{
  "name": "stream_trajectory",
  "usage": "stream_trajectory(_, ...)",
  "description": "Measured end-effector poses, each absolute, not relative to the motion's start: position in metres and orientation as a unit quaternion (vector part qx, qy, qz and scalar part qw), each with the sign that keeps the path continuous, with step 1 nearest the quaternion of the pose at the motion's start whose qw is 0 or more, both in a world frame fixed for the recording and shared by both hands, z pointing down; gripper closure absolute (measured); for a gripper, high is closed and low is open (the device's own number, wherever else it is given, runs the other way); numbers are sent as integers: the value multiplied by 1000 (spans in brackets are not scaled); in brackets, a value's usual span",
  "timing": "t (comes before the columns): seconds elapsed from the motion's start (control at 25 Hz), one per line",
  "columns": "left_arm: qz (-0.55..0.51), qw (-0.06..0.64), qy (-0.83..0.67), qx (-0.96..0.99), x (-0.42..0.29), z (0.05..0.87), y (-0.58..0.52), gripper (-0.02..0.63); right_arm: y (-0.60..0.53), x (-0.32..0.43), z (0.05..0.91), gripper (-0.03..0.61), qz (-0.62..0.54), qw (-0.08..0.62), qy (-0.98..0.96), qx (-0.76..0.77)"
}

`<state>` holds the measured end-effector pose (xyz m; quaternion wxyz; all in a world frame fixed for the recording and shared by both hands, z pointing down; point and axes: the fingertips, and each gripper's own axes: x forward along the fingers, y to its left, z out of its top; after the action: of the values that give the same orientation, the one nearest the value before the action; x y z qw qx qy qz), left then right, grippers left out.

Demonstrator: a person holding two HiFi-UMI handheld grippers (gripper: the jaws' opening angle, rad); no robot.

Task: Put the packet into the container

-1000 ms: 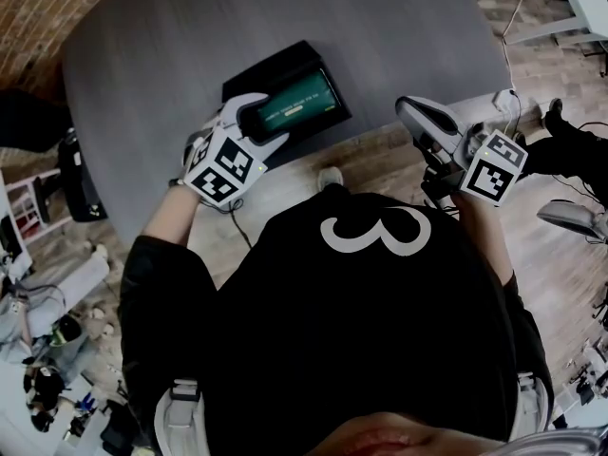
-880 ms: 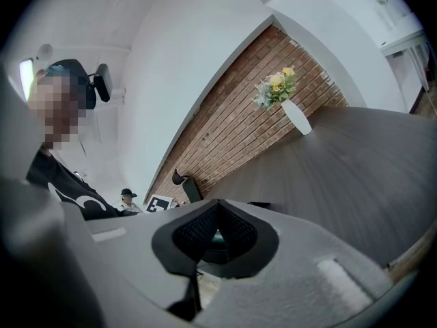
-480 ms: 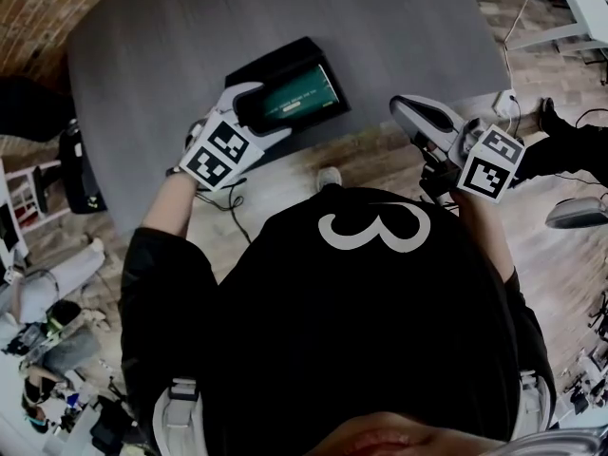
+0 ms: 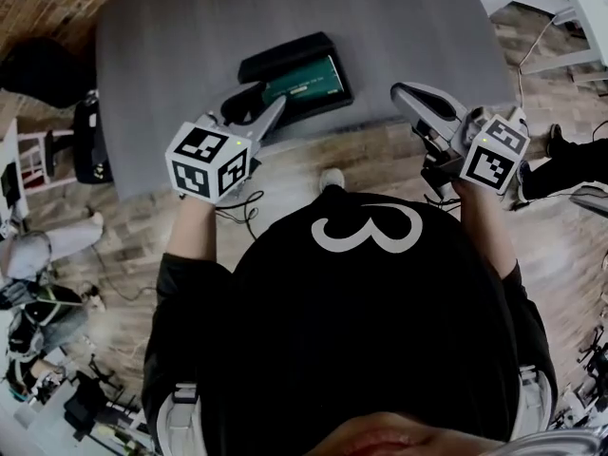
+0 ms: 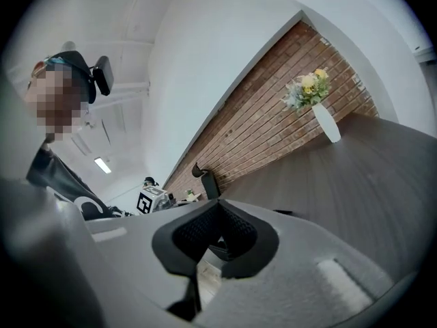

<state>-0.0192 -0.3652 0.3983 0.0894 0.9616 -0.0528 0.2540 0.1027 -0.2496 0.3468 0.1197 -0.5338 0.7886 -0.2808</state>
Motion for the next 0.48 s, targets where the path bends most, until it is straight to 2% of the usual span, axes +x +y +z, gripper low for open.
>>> stream_trajectory(0.2, 180, 144, -77, 970, -25, 356, -335, 499, -248, 90, 325, 577, -245, 113, 807, -525)
stream_trajectory(0.48, 109, 192, -89, 971, -25, 325, -282, 608, -228, 61, 310, 577, -217, 102, 842, -483)
